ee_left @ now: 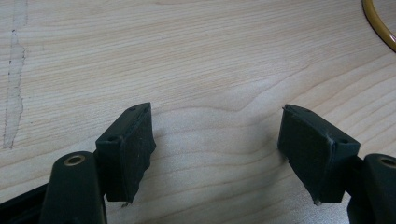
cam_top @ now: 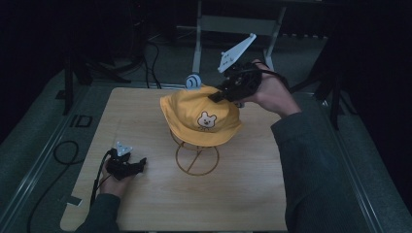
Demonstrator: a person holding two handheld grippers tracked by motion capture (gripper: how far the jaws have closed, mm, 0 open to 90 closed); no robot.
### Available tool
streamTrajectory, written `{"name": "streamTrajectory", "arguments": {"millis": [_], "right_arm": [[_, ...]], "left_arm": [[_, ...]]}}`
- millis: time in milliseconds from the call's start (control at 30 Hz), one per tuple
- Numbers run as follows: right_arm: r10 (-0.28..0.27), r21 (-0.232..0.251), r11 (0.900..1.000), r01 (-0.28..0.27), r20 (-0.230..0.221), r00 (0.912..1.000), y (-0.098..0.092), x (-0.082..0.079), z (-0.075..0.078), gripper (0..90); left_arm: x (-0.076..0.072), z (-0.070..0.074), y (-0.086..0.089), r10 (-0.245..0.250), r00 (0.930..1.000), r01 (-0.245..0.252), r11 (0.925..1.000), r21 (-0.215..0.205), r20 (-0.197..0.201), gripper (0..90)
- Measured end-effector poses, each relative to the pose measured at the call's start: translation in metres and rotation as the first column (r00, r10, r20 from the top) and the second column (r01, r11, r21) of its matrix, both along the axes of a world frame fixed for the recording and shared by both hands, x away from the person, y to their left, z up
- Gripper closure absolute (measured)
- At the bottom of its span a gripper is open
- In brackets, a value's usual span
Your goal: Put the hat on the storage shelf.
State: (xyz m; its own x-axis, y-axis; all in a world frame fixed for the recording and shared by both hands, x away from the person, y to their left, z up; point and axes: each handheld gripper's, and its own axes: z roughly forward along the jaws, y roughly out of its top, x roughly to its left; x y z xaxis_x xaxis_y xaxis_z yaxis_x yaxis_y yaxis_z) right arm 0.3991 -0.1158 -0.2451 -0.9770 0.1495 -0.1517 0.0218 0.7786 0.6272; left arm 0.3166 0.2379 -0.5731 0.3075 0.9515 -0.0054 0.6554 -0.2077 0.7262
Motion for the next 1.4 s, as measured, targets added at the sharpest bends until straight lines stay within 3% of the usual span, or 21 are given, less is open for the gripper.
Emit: {"name": "streamTrajectory", "arguments": {"millis": [633, 1000, 1100, 1133, 1400], "right_arm": [[0.036, -0.075, 0.996, -0.037, -0.018, 0.9992, 0.032, -0.001, -0.017, 76.7], [0.034, -0.085, 0.996, -0.035, -0.003, 0.9994, 0.043, 0.001, -0.025, 75.2], [0.023, -0.089, 0.996, -0.022, 0.009, 0.9997, 0.044, 0.0, -0.027, 69.9], [0.015, -0.087, 0.996, -0.012, 0.03, 0.9994, 0.045, -0.001, -0.028, 59.9], [-0.052, -0.102, 0.993, 0.058, 0.055, 0.9971, 0.043, -0.001, -0.032, 23.3]], "left_arm": [[0.0, 0.0, 0.0, 0.0, 1.0, 0.0, 1.0, -0.001, -0.001, 26.7], [0.0, 0.0, 0.0, -0.001, 1.0, 0.001, 1.0, 0.001, -0.002, 26.7], [0.0, 0.0, 0.0, -0.001, 1.0, 0.001, 1.0, 0.0, -0.001, 26.7], [0.0, 0.0, 0.0, -0.001, 1.0, 0.001, 1.0, 0.0, -0.001, 26.5], [0.0, 0.0, 0.0, -0.001, 1.0, 0.001, 1.0, 0.0, -0.002, 26.4]]}}
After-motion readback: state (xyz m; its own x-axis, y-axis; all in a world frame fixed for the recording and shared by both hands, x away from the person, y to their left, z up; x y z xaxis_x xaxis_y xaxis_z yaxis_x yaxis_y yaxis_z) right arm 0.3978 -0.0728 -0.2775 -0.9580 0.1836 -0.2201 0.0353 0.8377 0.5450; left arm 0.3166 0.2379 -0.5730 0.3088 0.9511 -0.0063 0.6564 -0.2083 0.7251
